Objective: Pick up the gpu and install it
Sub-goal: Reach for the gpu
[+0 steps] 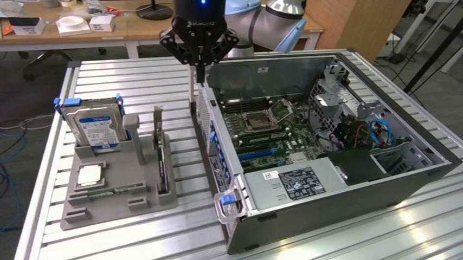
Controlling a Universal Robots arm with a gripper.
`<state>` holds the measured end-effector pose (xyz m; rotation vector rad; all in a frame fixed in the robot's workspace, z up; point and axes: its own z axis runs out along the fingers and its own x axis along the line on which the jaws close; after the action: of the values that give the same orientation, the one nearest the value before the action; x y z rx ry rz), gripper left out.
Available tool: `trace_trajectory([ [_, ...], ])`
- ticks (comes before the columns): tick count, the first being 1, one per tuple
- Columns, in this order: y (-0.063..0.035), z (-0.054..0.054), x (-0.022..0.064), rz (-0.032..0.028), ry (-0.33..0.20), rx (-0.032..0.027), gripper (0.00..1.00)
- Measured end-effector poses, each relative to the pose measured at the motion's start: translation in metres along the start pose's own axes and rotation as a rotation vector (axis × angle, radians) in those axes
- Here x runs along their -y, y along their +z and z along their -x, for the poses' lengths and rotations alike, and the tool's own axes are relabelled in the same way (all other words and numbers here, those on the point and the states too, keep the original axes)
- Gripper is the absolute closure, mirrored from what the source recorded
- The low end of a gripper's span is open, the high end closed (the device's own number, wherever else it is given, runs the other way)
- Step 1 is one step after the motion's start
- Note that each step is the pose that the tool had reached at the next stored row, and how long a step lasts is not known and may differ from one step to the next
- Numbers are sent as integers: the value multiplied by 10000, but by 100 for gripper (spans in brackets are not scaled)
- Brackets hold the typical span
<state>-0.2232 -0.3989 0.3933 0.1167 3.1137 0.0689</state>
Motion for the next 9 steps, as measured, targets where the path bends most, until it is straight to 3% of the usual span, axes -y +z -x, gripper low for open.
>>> trace_trajectory([
  [9, -2, -70, 5, 0, 1, 0, 89],
])
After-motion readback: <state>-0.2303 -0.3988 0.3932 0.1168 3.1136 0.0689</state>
